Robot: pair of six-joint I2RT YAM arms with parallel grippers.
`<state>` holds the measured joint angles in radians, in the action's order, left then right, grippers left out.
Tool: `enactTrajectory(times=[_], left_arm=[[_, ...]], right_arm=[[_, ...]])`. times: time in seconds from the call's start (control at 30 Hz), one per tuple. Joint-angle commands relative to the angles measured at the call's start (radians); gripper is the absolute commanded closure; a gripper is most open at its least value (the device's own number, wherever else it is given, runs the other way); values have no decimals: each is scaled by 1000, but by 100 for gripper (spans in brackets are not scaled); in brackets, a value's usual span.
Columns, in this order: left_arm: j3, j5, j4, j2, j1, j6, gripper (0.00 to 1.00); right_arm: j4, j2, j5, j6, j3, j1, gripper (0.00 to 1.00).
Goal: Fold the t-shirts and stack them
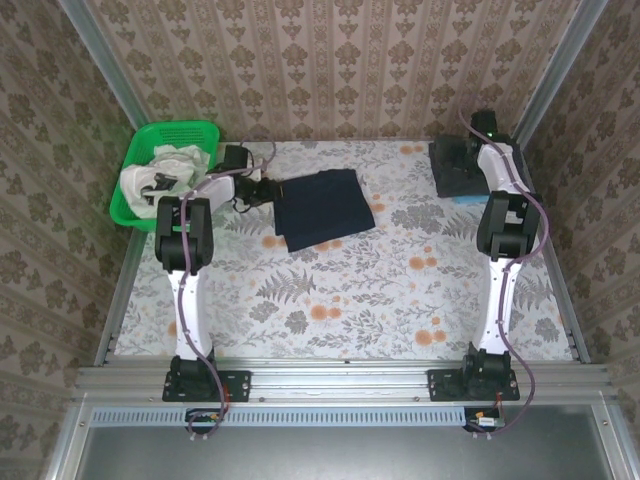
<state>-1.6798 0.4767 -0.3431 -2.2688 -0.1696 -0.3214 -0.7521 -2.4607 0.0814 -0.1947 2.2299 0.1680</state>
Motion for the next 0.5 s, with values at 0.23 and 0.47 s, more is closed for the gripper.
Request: enactTrajectory(times=[0.23,0.47], left_arm=[[38,69,22,60,-2,-15,67],[79,99,54,67,20,-23,67]], right_arm=[[-185,123,-213,1,-176,-74,5],[-131,243,-187,11,-392,-208,8]])
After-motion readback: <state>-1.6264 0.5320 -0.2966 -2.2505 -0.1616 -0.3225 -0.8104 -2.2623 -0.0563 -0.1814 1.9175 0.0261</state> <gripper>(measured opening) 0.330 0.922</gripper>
